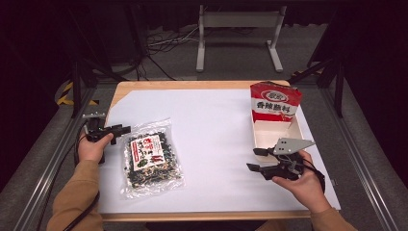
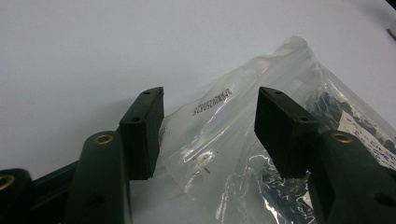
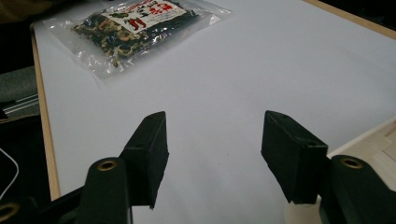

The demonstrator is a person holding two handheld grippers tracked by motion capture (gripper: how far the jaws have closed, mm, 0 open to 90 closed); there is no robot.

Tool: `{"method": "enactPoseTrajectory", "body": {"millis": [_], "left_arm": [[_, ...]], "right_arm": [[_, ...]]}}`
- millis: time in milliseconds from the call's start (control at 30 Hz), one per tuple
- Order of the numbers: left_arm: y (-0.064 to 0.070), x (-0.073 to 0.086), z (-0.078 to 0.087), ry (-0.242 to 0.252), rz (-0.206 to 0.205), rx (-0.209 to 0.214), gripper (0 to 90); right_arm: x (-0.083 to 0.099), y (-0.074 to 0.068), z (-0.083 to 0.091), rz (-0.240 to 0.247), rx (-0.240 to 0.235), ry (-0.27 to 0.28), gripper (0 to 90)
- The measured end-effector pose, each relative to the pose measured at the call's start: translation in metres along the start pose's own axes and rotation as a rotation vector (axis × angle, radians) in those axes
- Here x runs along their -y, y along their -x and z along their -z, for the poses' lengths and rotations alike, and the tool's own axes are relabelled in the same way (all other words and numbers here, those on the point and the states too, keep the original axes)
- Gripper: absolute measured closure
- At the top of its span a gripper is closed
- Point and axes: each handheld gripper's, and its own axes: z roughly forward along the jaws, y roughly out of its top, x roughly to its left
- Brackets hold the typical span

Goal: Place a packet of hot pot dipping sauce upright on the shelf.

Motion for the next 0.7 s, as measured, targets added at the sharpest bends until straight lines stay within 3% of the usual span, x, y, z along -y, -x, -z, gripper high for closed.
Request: {"method": "enactPoseTrajectory", "body": {"millis": [233,300,533,700], "left_arm": [[0.0003,0.0008,-0.0006,-0.021,0.012,-0.004,54.8],[0.0017,0.0004,-0.0013,-0.033,-0.003,-0.026,64.2],[0.0045,0.0001,-0.0008,-0.06,-0.05,-0.088,79.3],[0.0057,0.0001,0.0006,-0.071,-0.074,-0.087,88.1]], "right_arm": [[0.0004,-0.0001,-0.0004,0.0,-0.005,0.001,40.2],[0.0004,-0.0003,-0.0007,0.001,-0.006,-0.001,40.3],[0.0009,-0.0003,-0.0013,0.0,-0.008,-0.002,39.9],[0.001,-0.0002,-0.0014,0.001,-0.009,-0.003,39.8]]}}
